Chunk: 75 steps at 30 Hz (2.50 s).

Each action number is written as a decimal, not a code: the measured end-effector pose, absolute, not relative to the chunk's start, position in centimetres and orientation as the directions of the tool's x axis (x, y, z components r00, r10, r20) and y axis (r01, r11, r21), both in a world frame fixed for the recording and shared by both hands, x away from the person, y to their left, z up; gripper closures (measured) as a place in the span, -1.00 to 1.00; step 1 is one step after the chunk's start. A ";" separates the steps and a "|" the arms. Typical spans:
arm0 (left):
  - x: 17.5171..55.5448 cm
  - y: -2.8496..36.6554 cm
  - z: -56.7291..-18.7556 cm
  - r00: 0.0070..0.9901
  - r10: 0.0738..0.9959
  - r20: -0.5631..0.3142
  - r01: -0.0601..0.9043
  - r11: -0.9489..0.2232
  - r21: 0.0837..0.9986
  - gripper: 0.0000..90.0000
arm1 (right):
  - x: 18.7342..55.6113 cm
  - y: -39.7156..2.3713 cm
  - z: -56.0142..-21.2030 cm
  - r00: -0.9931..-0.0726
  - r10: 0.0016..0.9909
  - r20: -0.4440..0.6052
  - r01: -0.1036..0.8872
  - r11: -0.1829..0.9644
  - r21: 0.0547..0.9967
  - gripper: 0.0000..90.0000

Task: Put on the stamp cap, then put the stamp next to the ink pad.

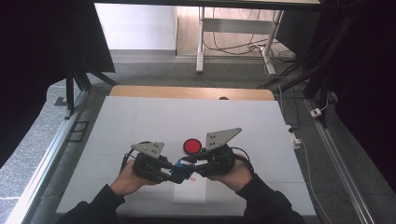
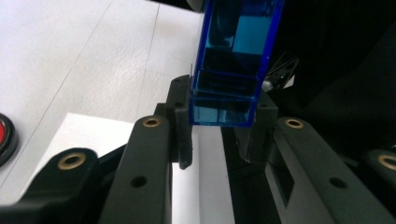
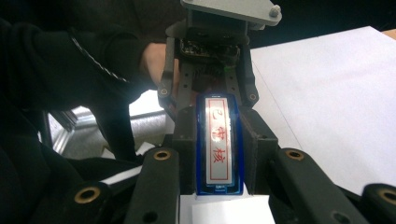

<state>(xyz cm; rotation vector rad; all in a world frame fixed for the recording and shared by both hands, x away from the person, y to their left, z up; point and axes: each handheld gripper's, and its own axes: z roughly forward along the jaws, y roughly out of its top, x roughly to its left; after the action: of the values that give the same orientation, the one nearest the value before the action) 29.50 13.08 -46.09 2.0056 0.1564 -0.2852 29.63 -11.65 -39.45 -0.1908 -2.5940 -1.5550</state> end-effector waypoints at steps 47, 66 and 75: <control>27.2 16.0 -45.6 0.909 0.376 -0.177 0.360 -0.499 0.789 -0.56 | 29.7 -12.0 -39.8 -0.987 0.119 0.105 0.151 0.494 0.856 0.58; 24.6 18.2 -46.1 0.803 0.567 -0.184 0.494 -0.461 0.737 -0.95 | 29.9 -12.2 -40.0 -0.981 0.169 0.093 0.167 0.509 0.845 0.58; 23.3 20.1 -46.3 0.767 0.605 -0.214 0.526 -0.401 0.750 -0.98 | 30.0 -12.5 -40.0 -0.978 0.196 0.075 0.168 0.516 0.840 0.58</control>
<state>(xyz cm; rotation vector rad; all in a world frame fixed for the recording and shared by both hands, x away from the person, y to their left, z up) 23.32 20.06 -46.30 2.0850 0.8443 0.1144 30.04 -12.52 -40.01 -0.3309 -2.7604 -1.5238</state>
